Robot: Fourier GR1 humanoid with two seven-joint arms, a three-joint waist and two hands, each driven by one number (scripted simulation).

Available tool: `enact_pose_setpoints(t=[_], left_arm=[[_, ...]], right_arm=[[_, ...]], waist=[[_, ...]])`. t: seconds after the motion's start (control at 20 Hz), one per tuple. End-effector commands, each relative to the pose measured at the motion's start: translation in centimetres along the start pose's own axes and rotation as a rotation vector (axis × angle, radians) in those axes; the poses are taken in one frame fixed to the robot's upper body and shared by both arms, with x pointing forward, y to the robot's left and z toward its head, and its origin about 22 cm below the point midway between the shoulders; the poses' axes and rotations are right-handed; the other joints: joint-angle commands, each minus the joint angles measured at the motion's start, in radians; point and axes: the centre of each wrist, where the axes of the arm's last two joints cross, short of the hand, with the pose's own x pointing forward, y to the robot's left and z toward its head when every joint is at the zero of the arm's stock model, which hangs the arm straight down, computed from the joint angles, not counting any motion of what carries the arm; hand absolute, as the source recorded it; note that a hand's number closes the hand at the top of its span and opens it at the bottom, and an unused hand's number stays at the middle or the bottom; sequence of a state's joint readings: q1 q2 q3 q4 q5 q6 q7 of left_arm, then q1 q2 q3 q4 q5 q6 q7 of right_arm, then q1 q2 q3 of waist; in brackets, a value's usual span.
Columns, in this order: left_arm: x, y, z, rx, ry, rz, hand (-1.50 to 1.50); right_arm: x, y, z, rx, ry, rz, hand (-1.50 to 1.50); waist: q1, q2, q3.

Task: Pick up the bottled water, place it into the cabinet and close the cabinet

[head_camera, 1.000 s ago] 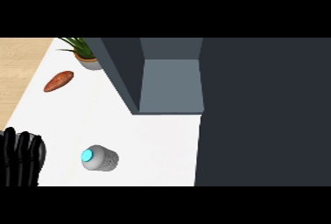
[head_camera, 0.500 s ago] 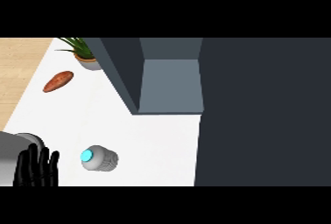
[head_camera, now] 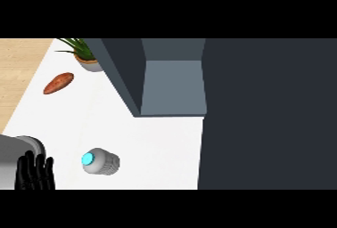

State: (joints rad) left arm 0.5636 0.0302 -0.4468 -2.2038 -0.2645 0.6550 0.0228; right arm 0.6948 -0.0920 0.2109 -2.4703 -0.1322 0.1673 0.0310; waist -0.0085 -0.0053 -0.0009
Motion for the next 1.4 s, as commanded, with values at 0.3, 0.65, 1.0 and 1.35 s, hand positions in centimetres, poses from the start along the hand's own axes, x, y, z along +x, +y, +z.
enact_pose_setpoints(t=[0.3,0.65,1.0,1.35], left_arm=[[-6.7,1.2,-2.7,0.017,0.068,0.006,-1.5],[-12.2,0.9,-3.3,0.062,0.08,-0.007,-1.5],[-17.8,3.5,-2.4,0.125,0.093,-0.004,-1.5],[-21.0,2.5,-2.2,0.005,0.129,0.131,-1.5]], right_arm=[[2.7,-0.4,2.0,0.021,-0.057,0.019,-1.5],[1.5,0.8,2.7,0.017,-0.046,0.017,-1.5],[3.1,1.5,3.8,0.014,-0.033,0.01,-1.5],[3.7,1.2,4.1,0.012,-0.039,-0.004,-1.5]], waist=[[-0.006,0.0,0.0],[-0.006,0.002,0.0],[-0.006,0.003,-0.001],[-0.007,0.005,-0.002]])
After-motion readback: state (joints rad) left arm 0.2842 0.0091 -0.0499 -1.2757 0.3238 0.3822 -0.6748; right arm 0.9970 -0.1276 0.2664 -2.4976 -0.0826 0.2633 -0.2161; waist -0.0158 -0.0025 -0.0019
